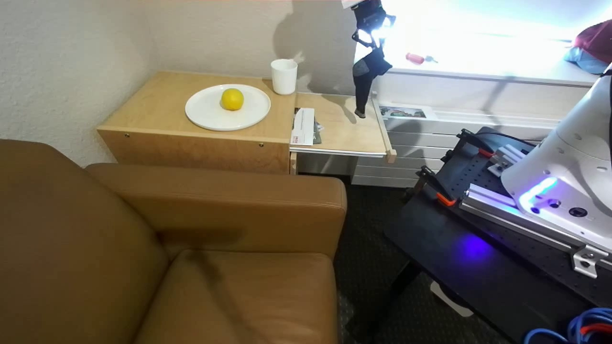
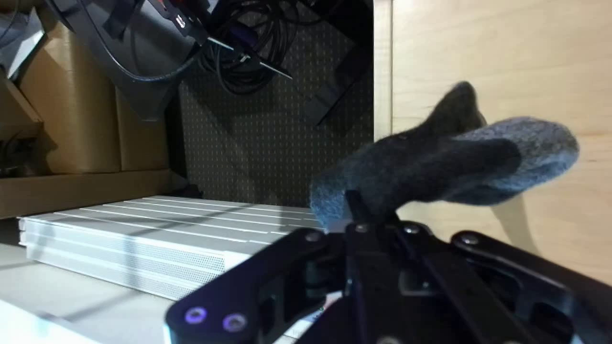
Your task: Put the sock on the sliding tray
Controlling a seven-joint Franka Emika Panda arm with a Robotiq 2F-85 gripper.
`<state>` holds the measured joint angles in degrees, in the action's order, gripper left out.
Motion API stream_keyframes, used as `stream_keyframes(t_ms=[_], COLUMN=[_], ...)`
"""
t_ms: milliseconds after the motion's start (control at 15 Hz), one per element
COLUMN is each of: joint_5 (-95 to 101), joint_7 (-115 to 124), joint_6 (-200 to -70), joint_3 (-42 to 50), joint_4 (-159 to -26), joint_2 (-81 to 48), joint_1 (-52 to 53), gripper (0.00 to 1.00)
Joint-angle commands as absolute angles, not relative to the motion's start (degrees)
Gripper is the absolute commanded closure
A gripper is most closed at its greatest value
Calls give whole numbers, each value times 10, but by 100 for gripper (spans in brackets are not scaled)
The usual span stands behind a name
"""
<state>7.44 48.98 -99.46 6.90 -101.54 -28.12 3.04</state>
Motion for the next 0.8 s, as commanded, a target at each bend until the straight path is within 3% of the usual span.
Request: stream_keyframes(t_ms=[0, 200, 733], joint_5=[75, 75, -112], joint_7=[490, 490, 413], joint_6=[-993, -992, -1006], joint_3=[68, 70, 38], joint_4=[-1014, -1012, -992], joint_2=[-284, -281, -359], joint_1=[31, 29, 6], gripper=[94, 99, 99])
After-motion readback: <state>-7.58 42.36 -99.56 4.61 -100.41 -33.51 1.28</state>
